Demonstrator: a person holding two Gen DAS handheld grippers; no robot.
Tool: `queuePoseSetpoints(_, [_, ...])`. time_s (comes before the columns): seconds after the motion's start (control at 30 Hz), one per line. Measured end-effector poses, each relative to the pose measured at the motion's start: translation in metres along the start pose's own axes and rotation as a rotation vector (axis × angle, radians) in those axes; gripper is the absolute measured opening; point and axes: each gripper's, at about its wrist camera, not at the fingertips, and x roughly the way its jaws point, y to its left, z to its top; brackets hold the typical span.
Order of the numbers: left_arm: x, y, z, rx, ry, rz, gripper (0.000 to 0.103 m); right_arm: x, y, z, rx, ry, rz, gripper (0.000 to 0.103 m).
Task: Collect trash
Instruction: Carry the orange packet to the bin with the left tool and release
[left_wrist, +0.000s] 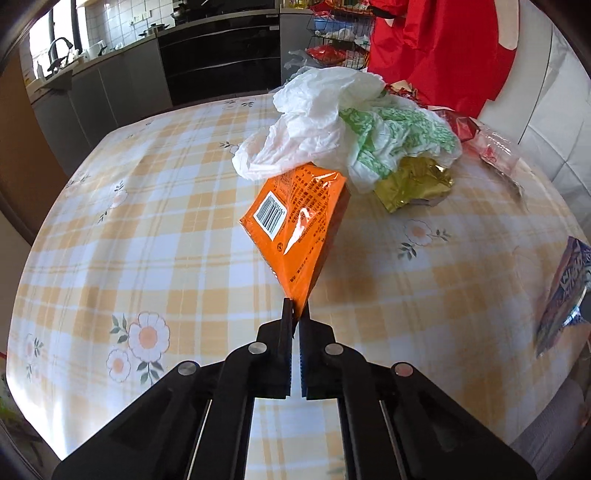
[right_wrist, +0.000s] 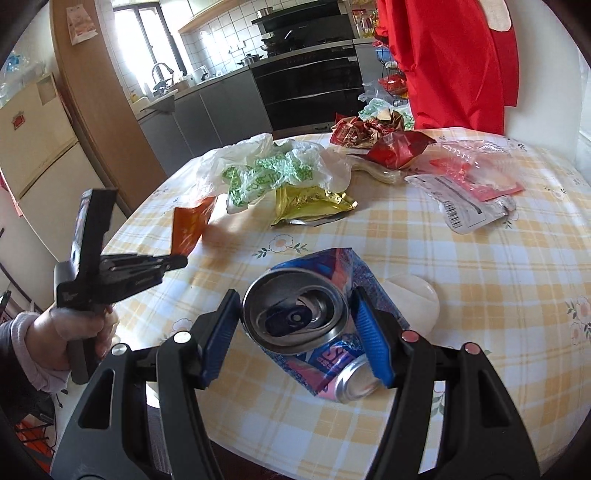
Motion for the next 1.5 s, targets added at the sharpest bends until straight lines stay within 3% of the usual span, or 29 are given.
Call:
queuePoseSetpoints(0.43, [-0.113,-0.031,-0.066,-0.033,-0.077,-0.130,0.001,-0.060,0.009,-0.009,0.012,-0.074,0.002,0.062])
queuePoseSetpoints(0.8, [-0.178,-0.081,-0.081,0.023,-0.125,-0.240,0.001,-0.121,0.013,-0.021,0.031,-0.148,-0.001,0.062])
queuePoseSetpoints(0.93, [-0.198,-0.099,-0.092,0.046,-0.108,-0.277,0.001,-0.144,0.011,-0.024,0.038,-0.186,-0.001,0.062])
queuePoseSetpoints(1.2, [-0.197,-0.132,-0.136,0.062,0.007,-0.369,0.001,-0.174,0.008,-0.037,0.049,-0.216,-0.001,0.062])
queuePoseSetpoints(1.37, [-0.188,-0.148,-0.145,0.101,-0.016,-0.371,0.002,-0.185,0.010,-0.046,0.052,-0.215,-0.005,0.062])
queuePoseSetpoints(1.5, [-0.174,-0.148,-0.148,0.070,0.007,-0.384,0.004,-0.189,0.008,-0.054,0.054,-0.203,-0.015,0.062])
